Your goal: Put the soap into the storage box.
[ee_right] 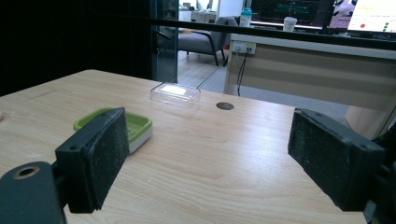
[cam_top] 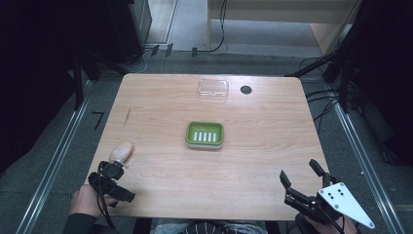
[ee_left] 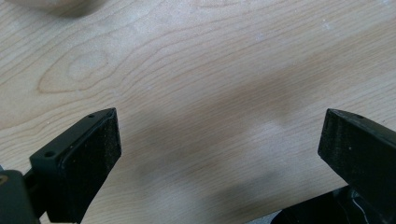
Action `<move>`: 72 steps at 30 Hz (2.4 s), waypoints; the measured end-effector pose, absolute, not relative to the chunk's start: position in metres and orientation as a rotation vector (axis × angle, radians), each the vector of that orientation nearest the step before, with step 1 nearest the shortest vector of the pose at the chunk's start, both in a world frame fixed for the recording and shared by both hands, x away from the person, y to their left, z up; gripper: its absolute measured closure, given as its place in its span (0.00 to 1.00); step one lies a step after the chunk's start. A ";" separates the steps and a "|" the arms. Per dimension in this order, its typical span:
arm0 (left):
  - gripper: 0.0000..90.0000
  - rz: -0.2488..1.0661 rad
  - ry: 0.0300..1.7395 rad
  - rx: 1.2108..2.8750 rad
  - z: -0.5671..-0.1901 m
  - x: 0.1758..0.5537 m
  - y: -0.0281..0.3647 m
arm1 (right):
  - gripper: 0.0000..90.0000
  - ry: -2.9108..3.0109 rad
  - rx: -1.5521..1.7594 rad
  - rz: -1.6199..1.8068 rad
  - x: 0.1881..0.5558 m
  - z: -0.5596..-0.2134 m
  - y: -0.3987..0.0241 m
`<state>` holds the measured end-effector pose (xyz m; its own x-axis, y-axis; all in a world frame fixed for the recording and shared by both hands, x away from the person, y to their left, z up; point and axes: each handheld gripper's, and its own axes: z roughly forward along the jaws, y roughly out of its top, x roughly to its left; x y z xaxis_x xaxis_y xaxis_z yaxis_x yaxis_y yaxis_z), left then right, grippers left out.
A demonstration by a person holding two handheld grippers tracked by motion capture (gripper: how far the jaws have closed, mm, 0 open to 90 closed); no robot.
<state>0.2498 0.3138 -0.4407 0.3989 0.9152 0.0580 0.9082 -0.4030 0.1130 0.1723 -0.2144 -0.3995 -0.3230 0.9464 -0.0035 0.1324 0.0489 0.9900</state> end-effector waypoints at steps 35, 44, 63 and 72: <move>0.00 0.249 1.644 2.504 -0.425 0.276 0.324 | 0.15 1.572 1.115 1.362 0.173 -0.400 -0.215; 0.00 0.272 1.649 2.491 -0.424 0.292 0.328 | 0.15 1.573 1.114 1.358 0.174 -0.400 -0.215; 0.00 0.257 1.633 2.477 -0.426 0.324 0.335 | 0.15 1.577 1.114 1.359 0.174 -0.400 -0.214; 0.00 0.228 1.619 2.468 -0.430 0.339 0.339 | 0.15 1.573 1.119 1.359 0.173 -0.400 -0.214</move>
<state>0.3392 0.3395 -0.4300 0.3949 0.9183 0.0291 0.8905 -0.3903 0.2336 0.1730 -0.2144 -0.4000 -0.3261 0.9453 -0.0022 0.1350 0.0489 0.9896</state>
